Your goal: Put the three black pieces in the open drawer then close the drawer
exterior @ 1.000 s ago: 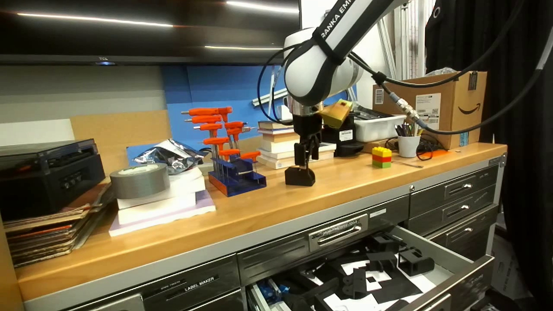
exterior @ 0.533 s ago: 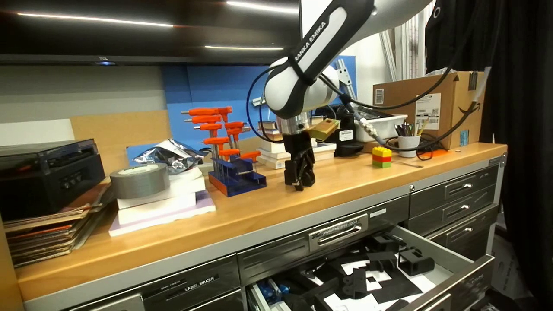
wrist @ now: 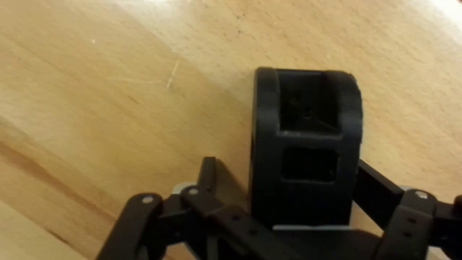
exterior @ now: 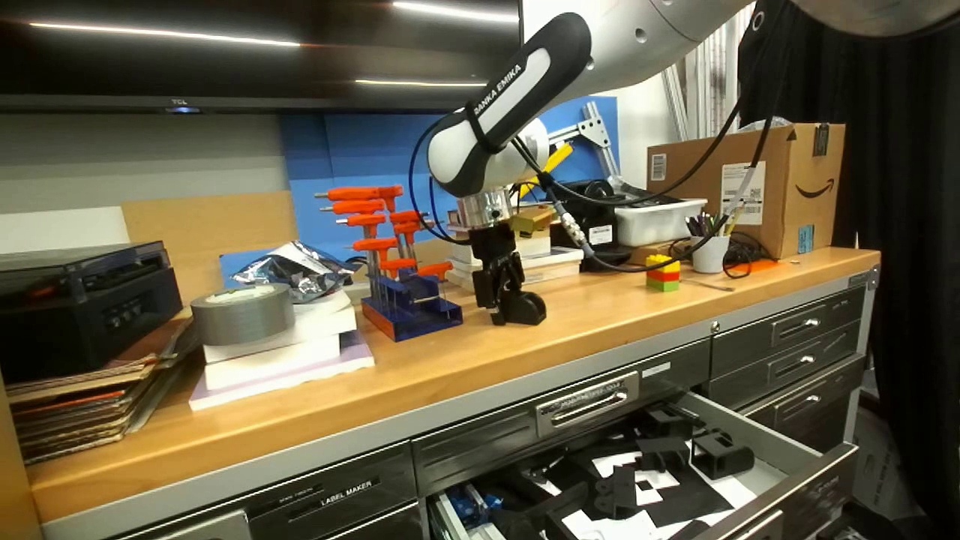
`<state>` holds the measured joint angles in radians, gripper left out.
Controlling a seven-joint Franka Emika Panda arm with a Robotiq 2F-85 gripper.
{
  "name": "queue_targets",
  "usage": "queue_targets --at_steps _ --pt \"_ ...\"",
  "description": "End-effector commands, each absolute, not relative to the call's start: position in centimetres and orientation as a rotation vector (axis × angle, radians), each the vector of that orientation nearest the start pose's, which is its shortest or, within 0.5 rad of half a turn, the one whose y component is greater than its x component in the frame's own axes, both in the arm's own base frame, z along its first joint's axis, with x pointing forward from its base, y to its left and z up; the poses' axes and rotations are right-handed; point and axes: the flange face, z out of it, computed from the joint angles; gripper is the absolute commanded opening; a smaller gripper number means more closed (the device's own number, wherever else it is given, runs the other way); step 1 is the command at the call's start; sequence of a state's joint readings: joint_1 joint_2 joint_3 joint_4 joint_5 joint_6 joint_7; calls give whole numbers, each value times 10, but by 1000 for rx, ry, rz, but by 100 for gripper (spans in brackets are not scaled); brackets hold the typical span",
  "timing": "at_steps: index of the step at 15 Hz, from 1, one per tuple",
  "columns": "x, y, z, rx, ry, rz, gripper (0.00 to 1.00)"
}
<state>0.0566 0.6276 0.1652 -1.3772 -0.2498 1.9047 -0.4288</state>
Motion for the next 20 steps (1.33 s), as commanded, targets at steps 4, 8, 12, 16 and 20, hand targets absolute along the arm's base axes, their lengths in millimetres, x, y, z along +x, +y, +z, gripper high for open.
queue_targets --at_steps 4,8,12,16,20 --pt "720 118 352 -3029 -1131 176 40" --pt "715 115 356 -3027 -1079 217 33" --pt "700 100 362 -3043 -898 285 33" --pt "681 75 367 -3051 -675 268 33" --pt "648 45 373 -3033 -441 202 33"
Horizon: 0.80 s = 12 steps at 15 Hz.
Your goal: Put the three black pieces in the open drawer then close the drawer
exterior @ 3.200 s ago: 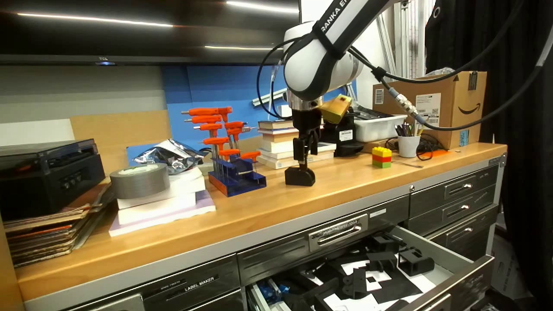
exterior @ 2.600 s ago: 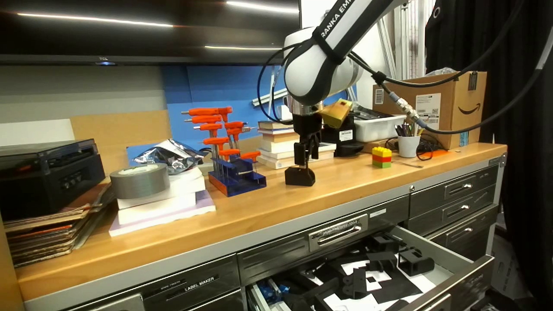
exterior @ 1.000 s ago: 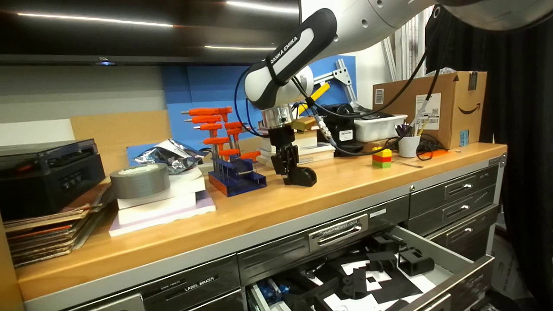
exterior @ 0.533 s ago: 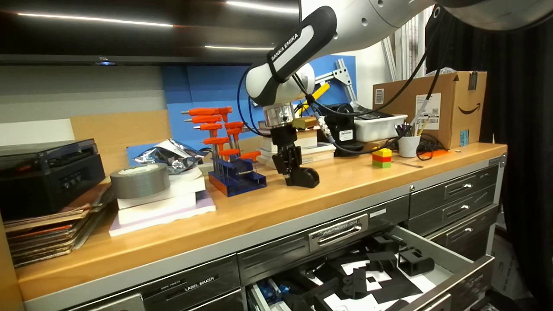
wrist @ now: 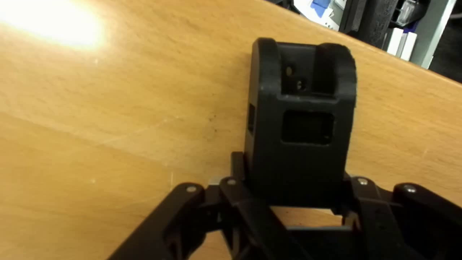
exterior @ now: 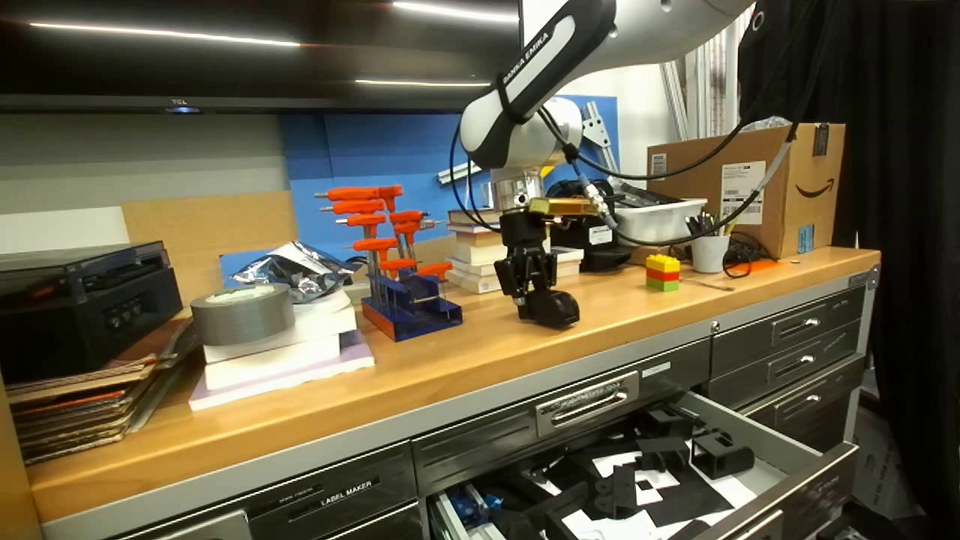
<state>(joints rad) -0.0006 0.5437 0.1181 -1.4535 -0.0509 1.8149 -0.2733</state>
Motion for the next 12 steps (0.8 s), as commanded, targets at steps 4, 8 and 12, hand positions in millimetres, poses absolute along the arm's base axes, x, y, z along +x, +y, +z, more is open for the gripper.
queue_targets --at_steps 4,8,12 --pt "614 13 373 -3009 -185 111 33" --pt "569 -12 354 -2987 25 69 33" --pt "526 -20 348 -2959 187 -30 33"
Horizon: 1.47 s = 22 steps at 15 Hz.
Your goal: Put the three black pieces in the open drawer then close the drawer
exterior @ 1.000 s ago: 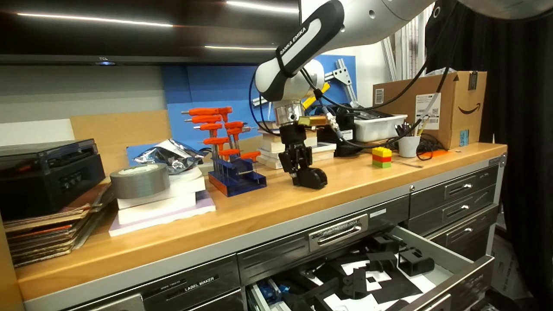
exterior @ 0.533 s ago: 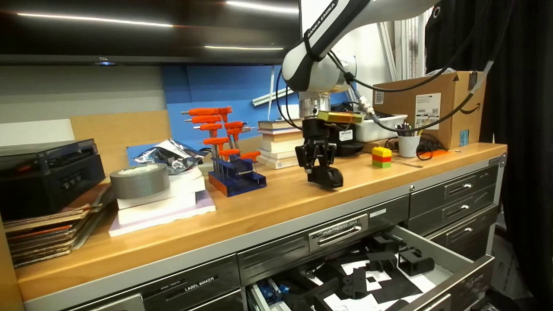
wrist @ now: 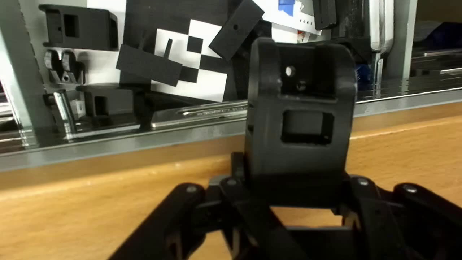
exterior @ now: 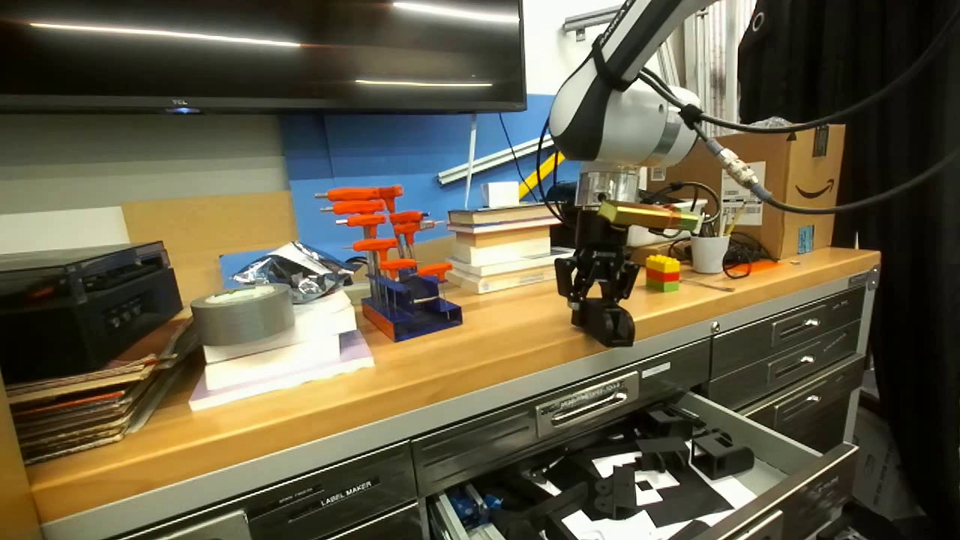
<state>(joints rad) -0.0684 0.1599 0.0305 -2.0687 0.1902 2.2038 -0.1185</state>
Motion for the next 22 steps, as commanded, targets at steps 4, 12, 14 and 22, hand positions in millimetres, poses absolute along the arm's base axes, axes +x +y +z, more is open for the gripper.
queue_targets --at_steps 4,12,14,22 --pt "484 -22 341 -2921 351 -58 33" --pt "465 -23 291 -2724 876 -123 33" --pt "458 -27 281 -2660 1010 -150 33" --pt "428 -36 239 -2451 1588 -164 33"
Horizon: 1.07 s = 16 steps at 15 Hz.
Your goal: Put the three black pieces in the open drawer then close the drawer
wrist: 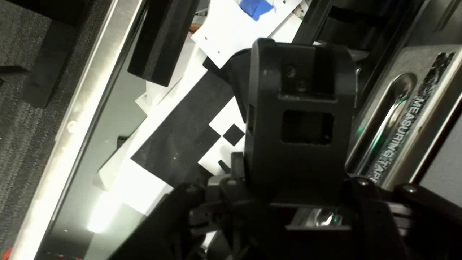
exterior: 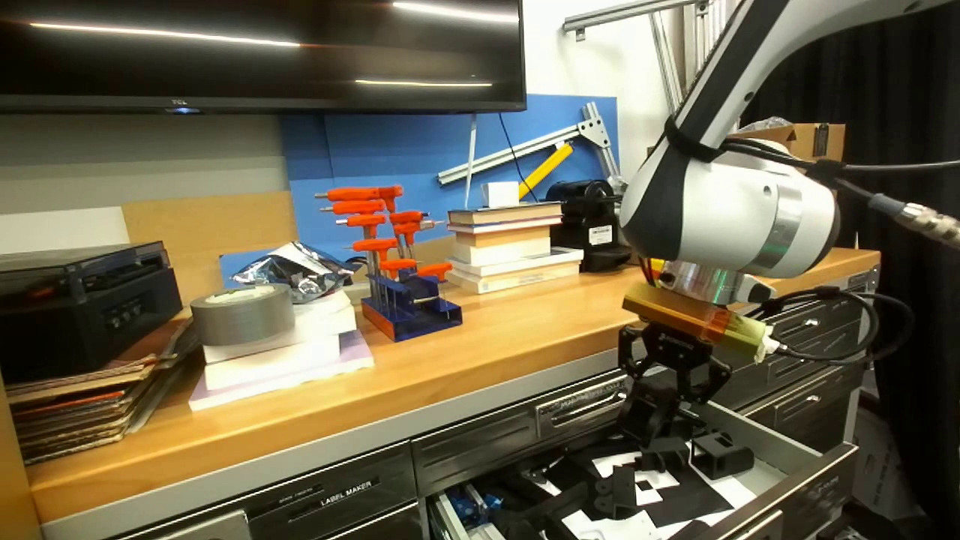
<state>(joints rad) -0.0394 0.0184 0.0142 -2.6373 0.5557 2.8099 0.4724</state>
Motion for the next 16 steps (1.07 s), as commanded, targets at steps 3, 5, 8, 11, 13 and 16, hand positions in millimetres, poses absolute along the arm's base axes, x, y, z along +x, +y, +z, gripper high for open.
queue_targets --at_steps 3,5,8,11,13,16 --pt "428 -41 217 -2371 1782 -106 33" --pt "430 -44 205 -2331 1874 -53 33" --pt "434 -49 192 -2284 1973 -4 33" --pt "438 -51 186 -2258 2027 21 33" --pt "443 -51 184 -2247 2051 30 33" --pt "446 -53 181 -2230 2084 50 33"
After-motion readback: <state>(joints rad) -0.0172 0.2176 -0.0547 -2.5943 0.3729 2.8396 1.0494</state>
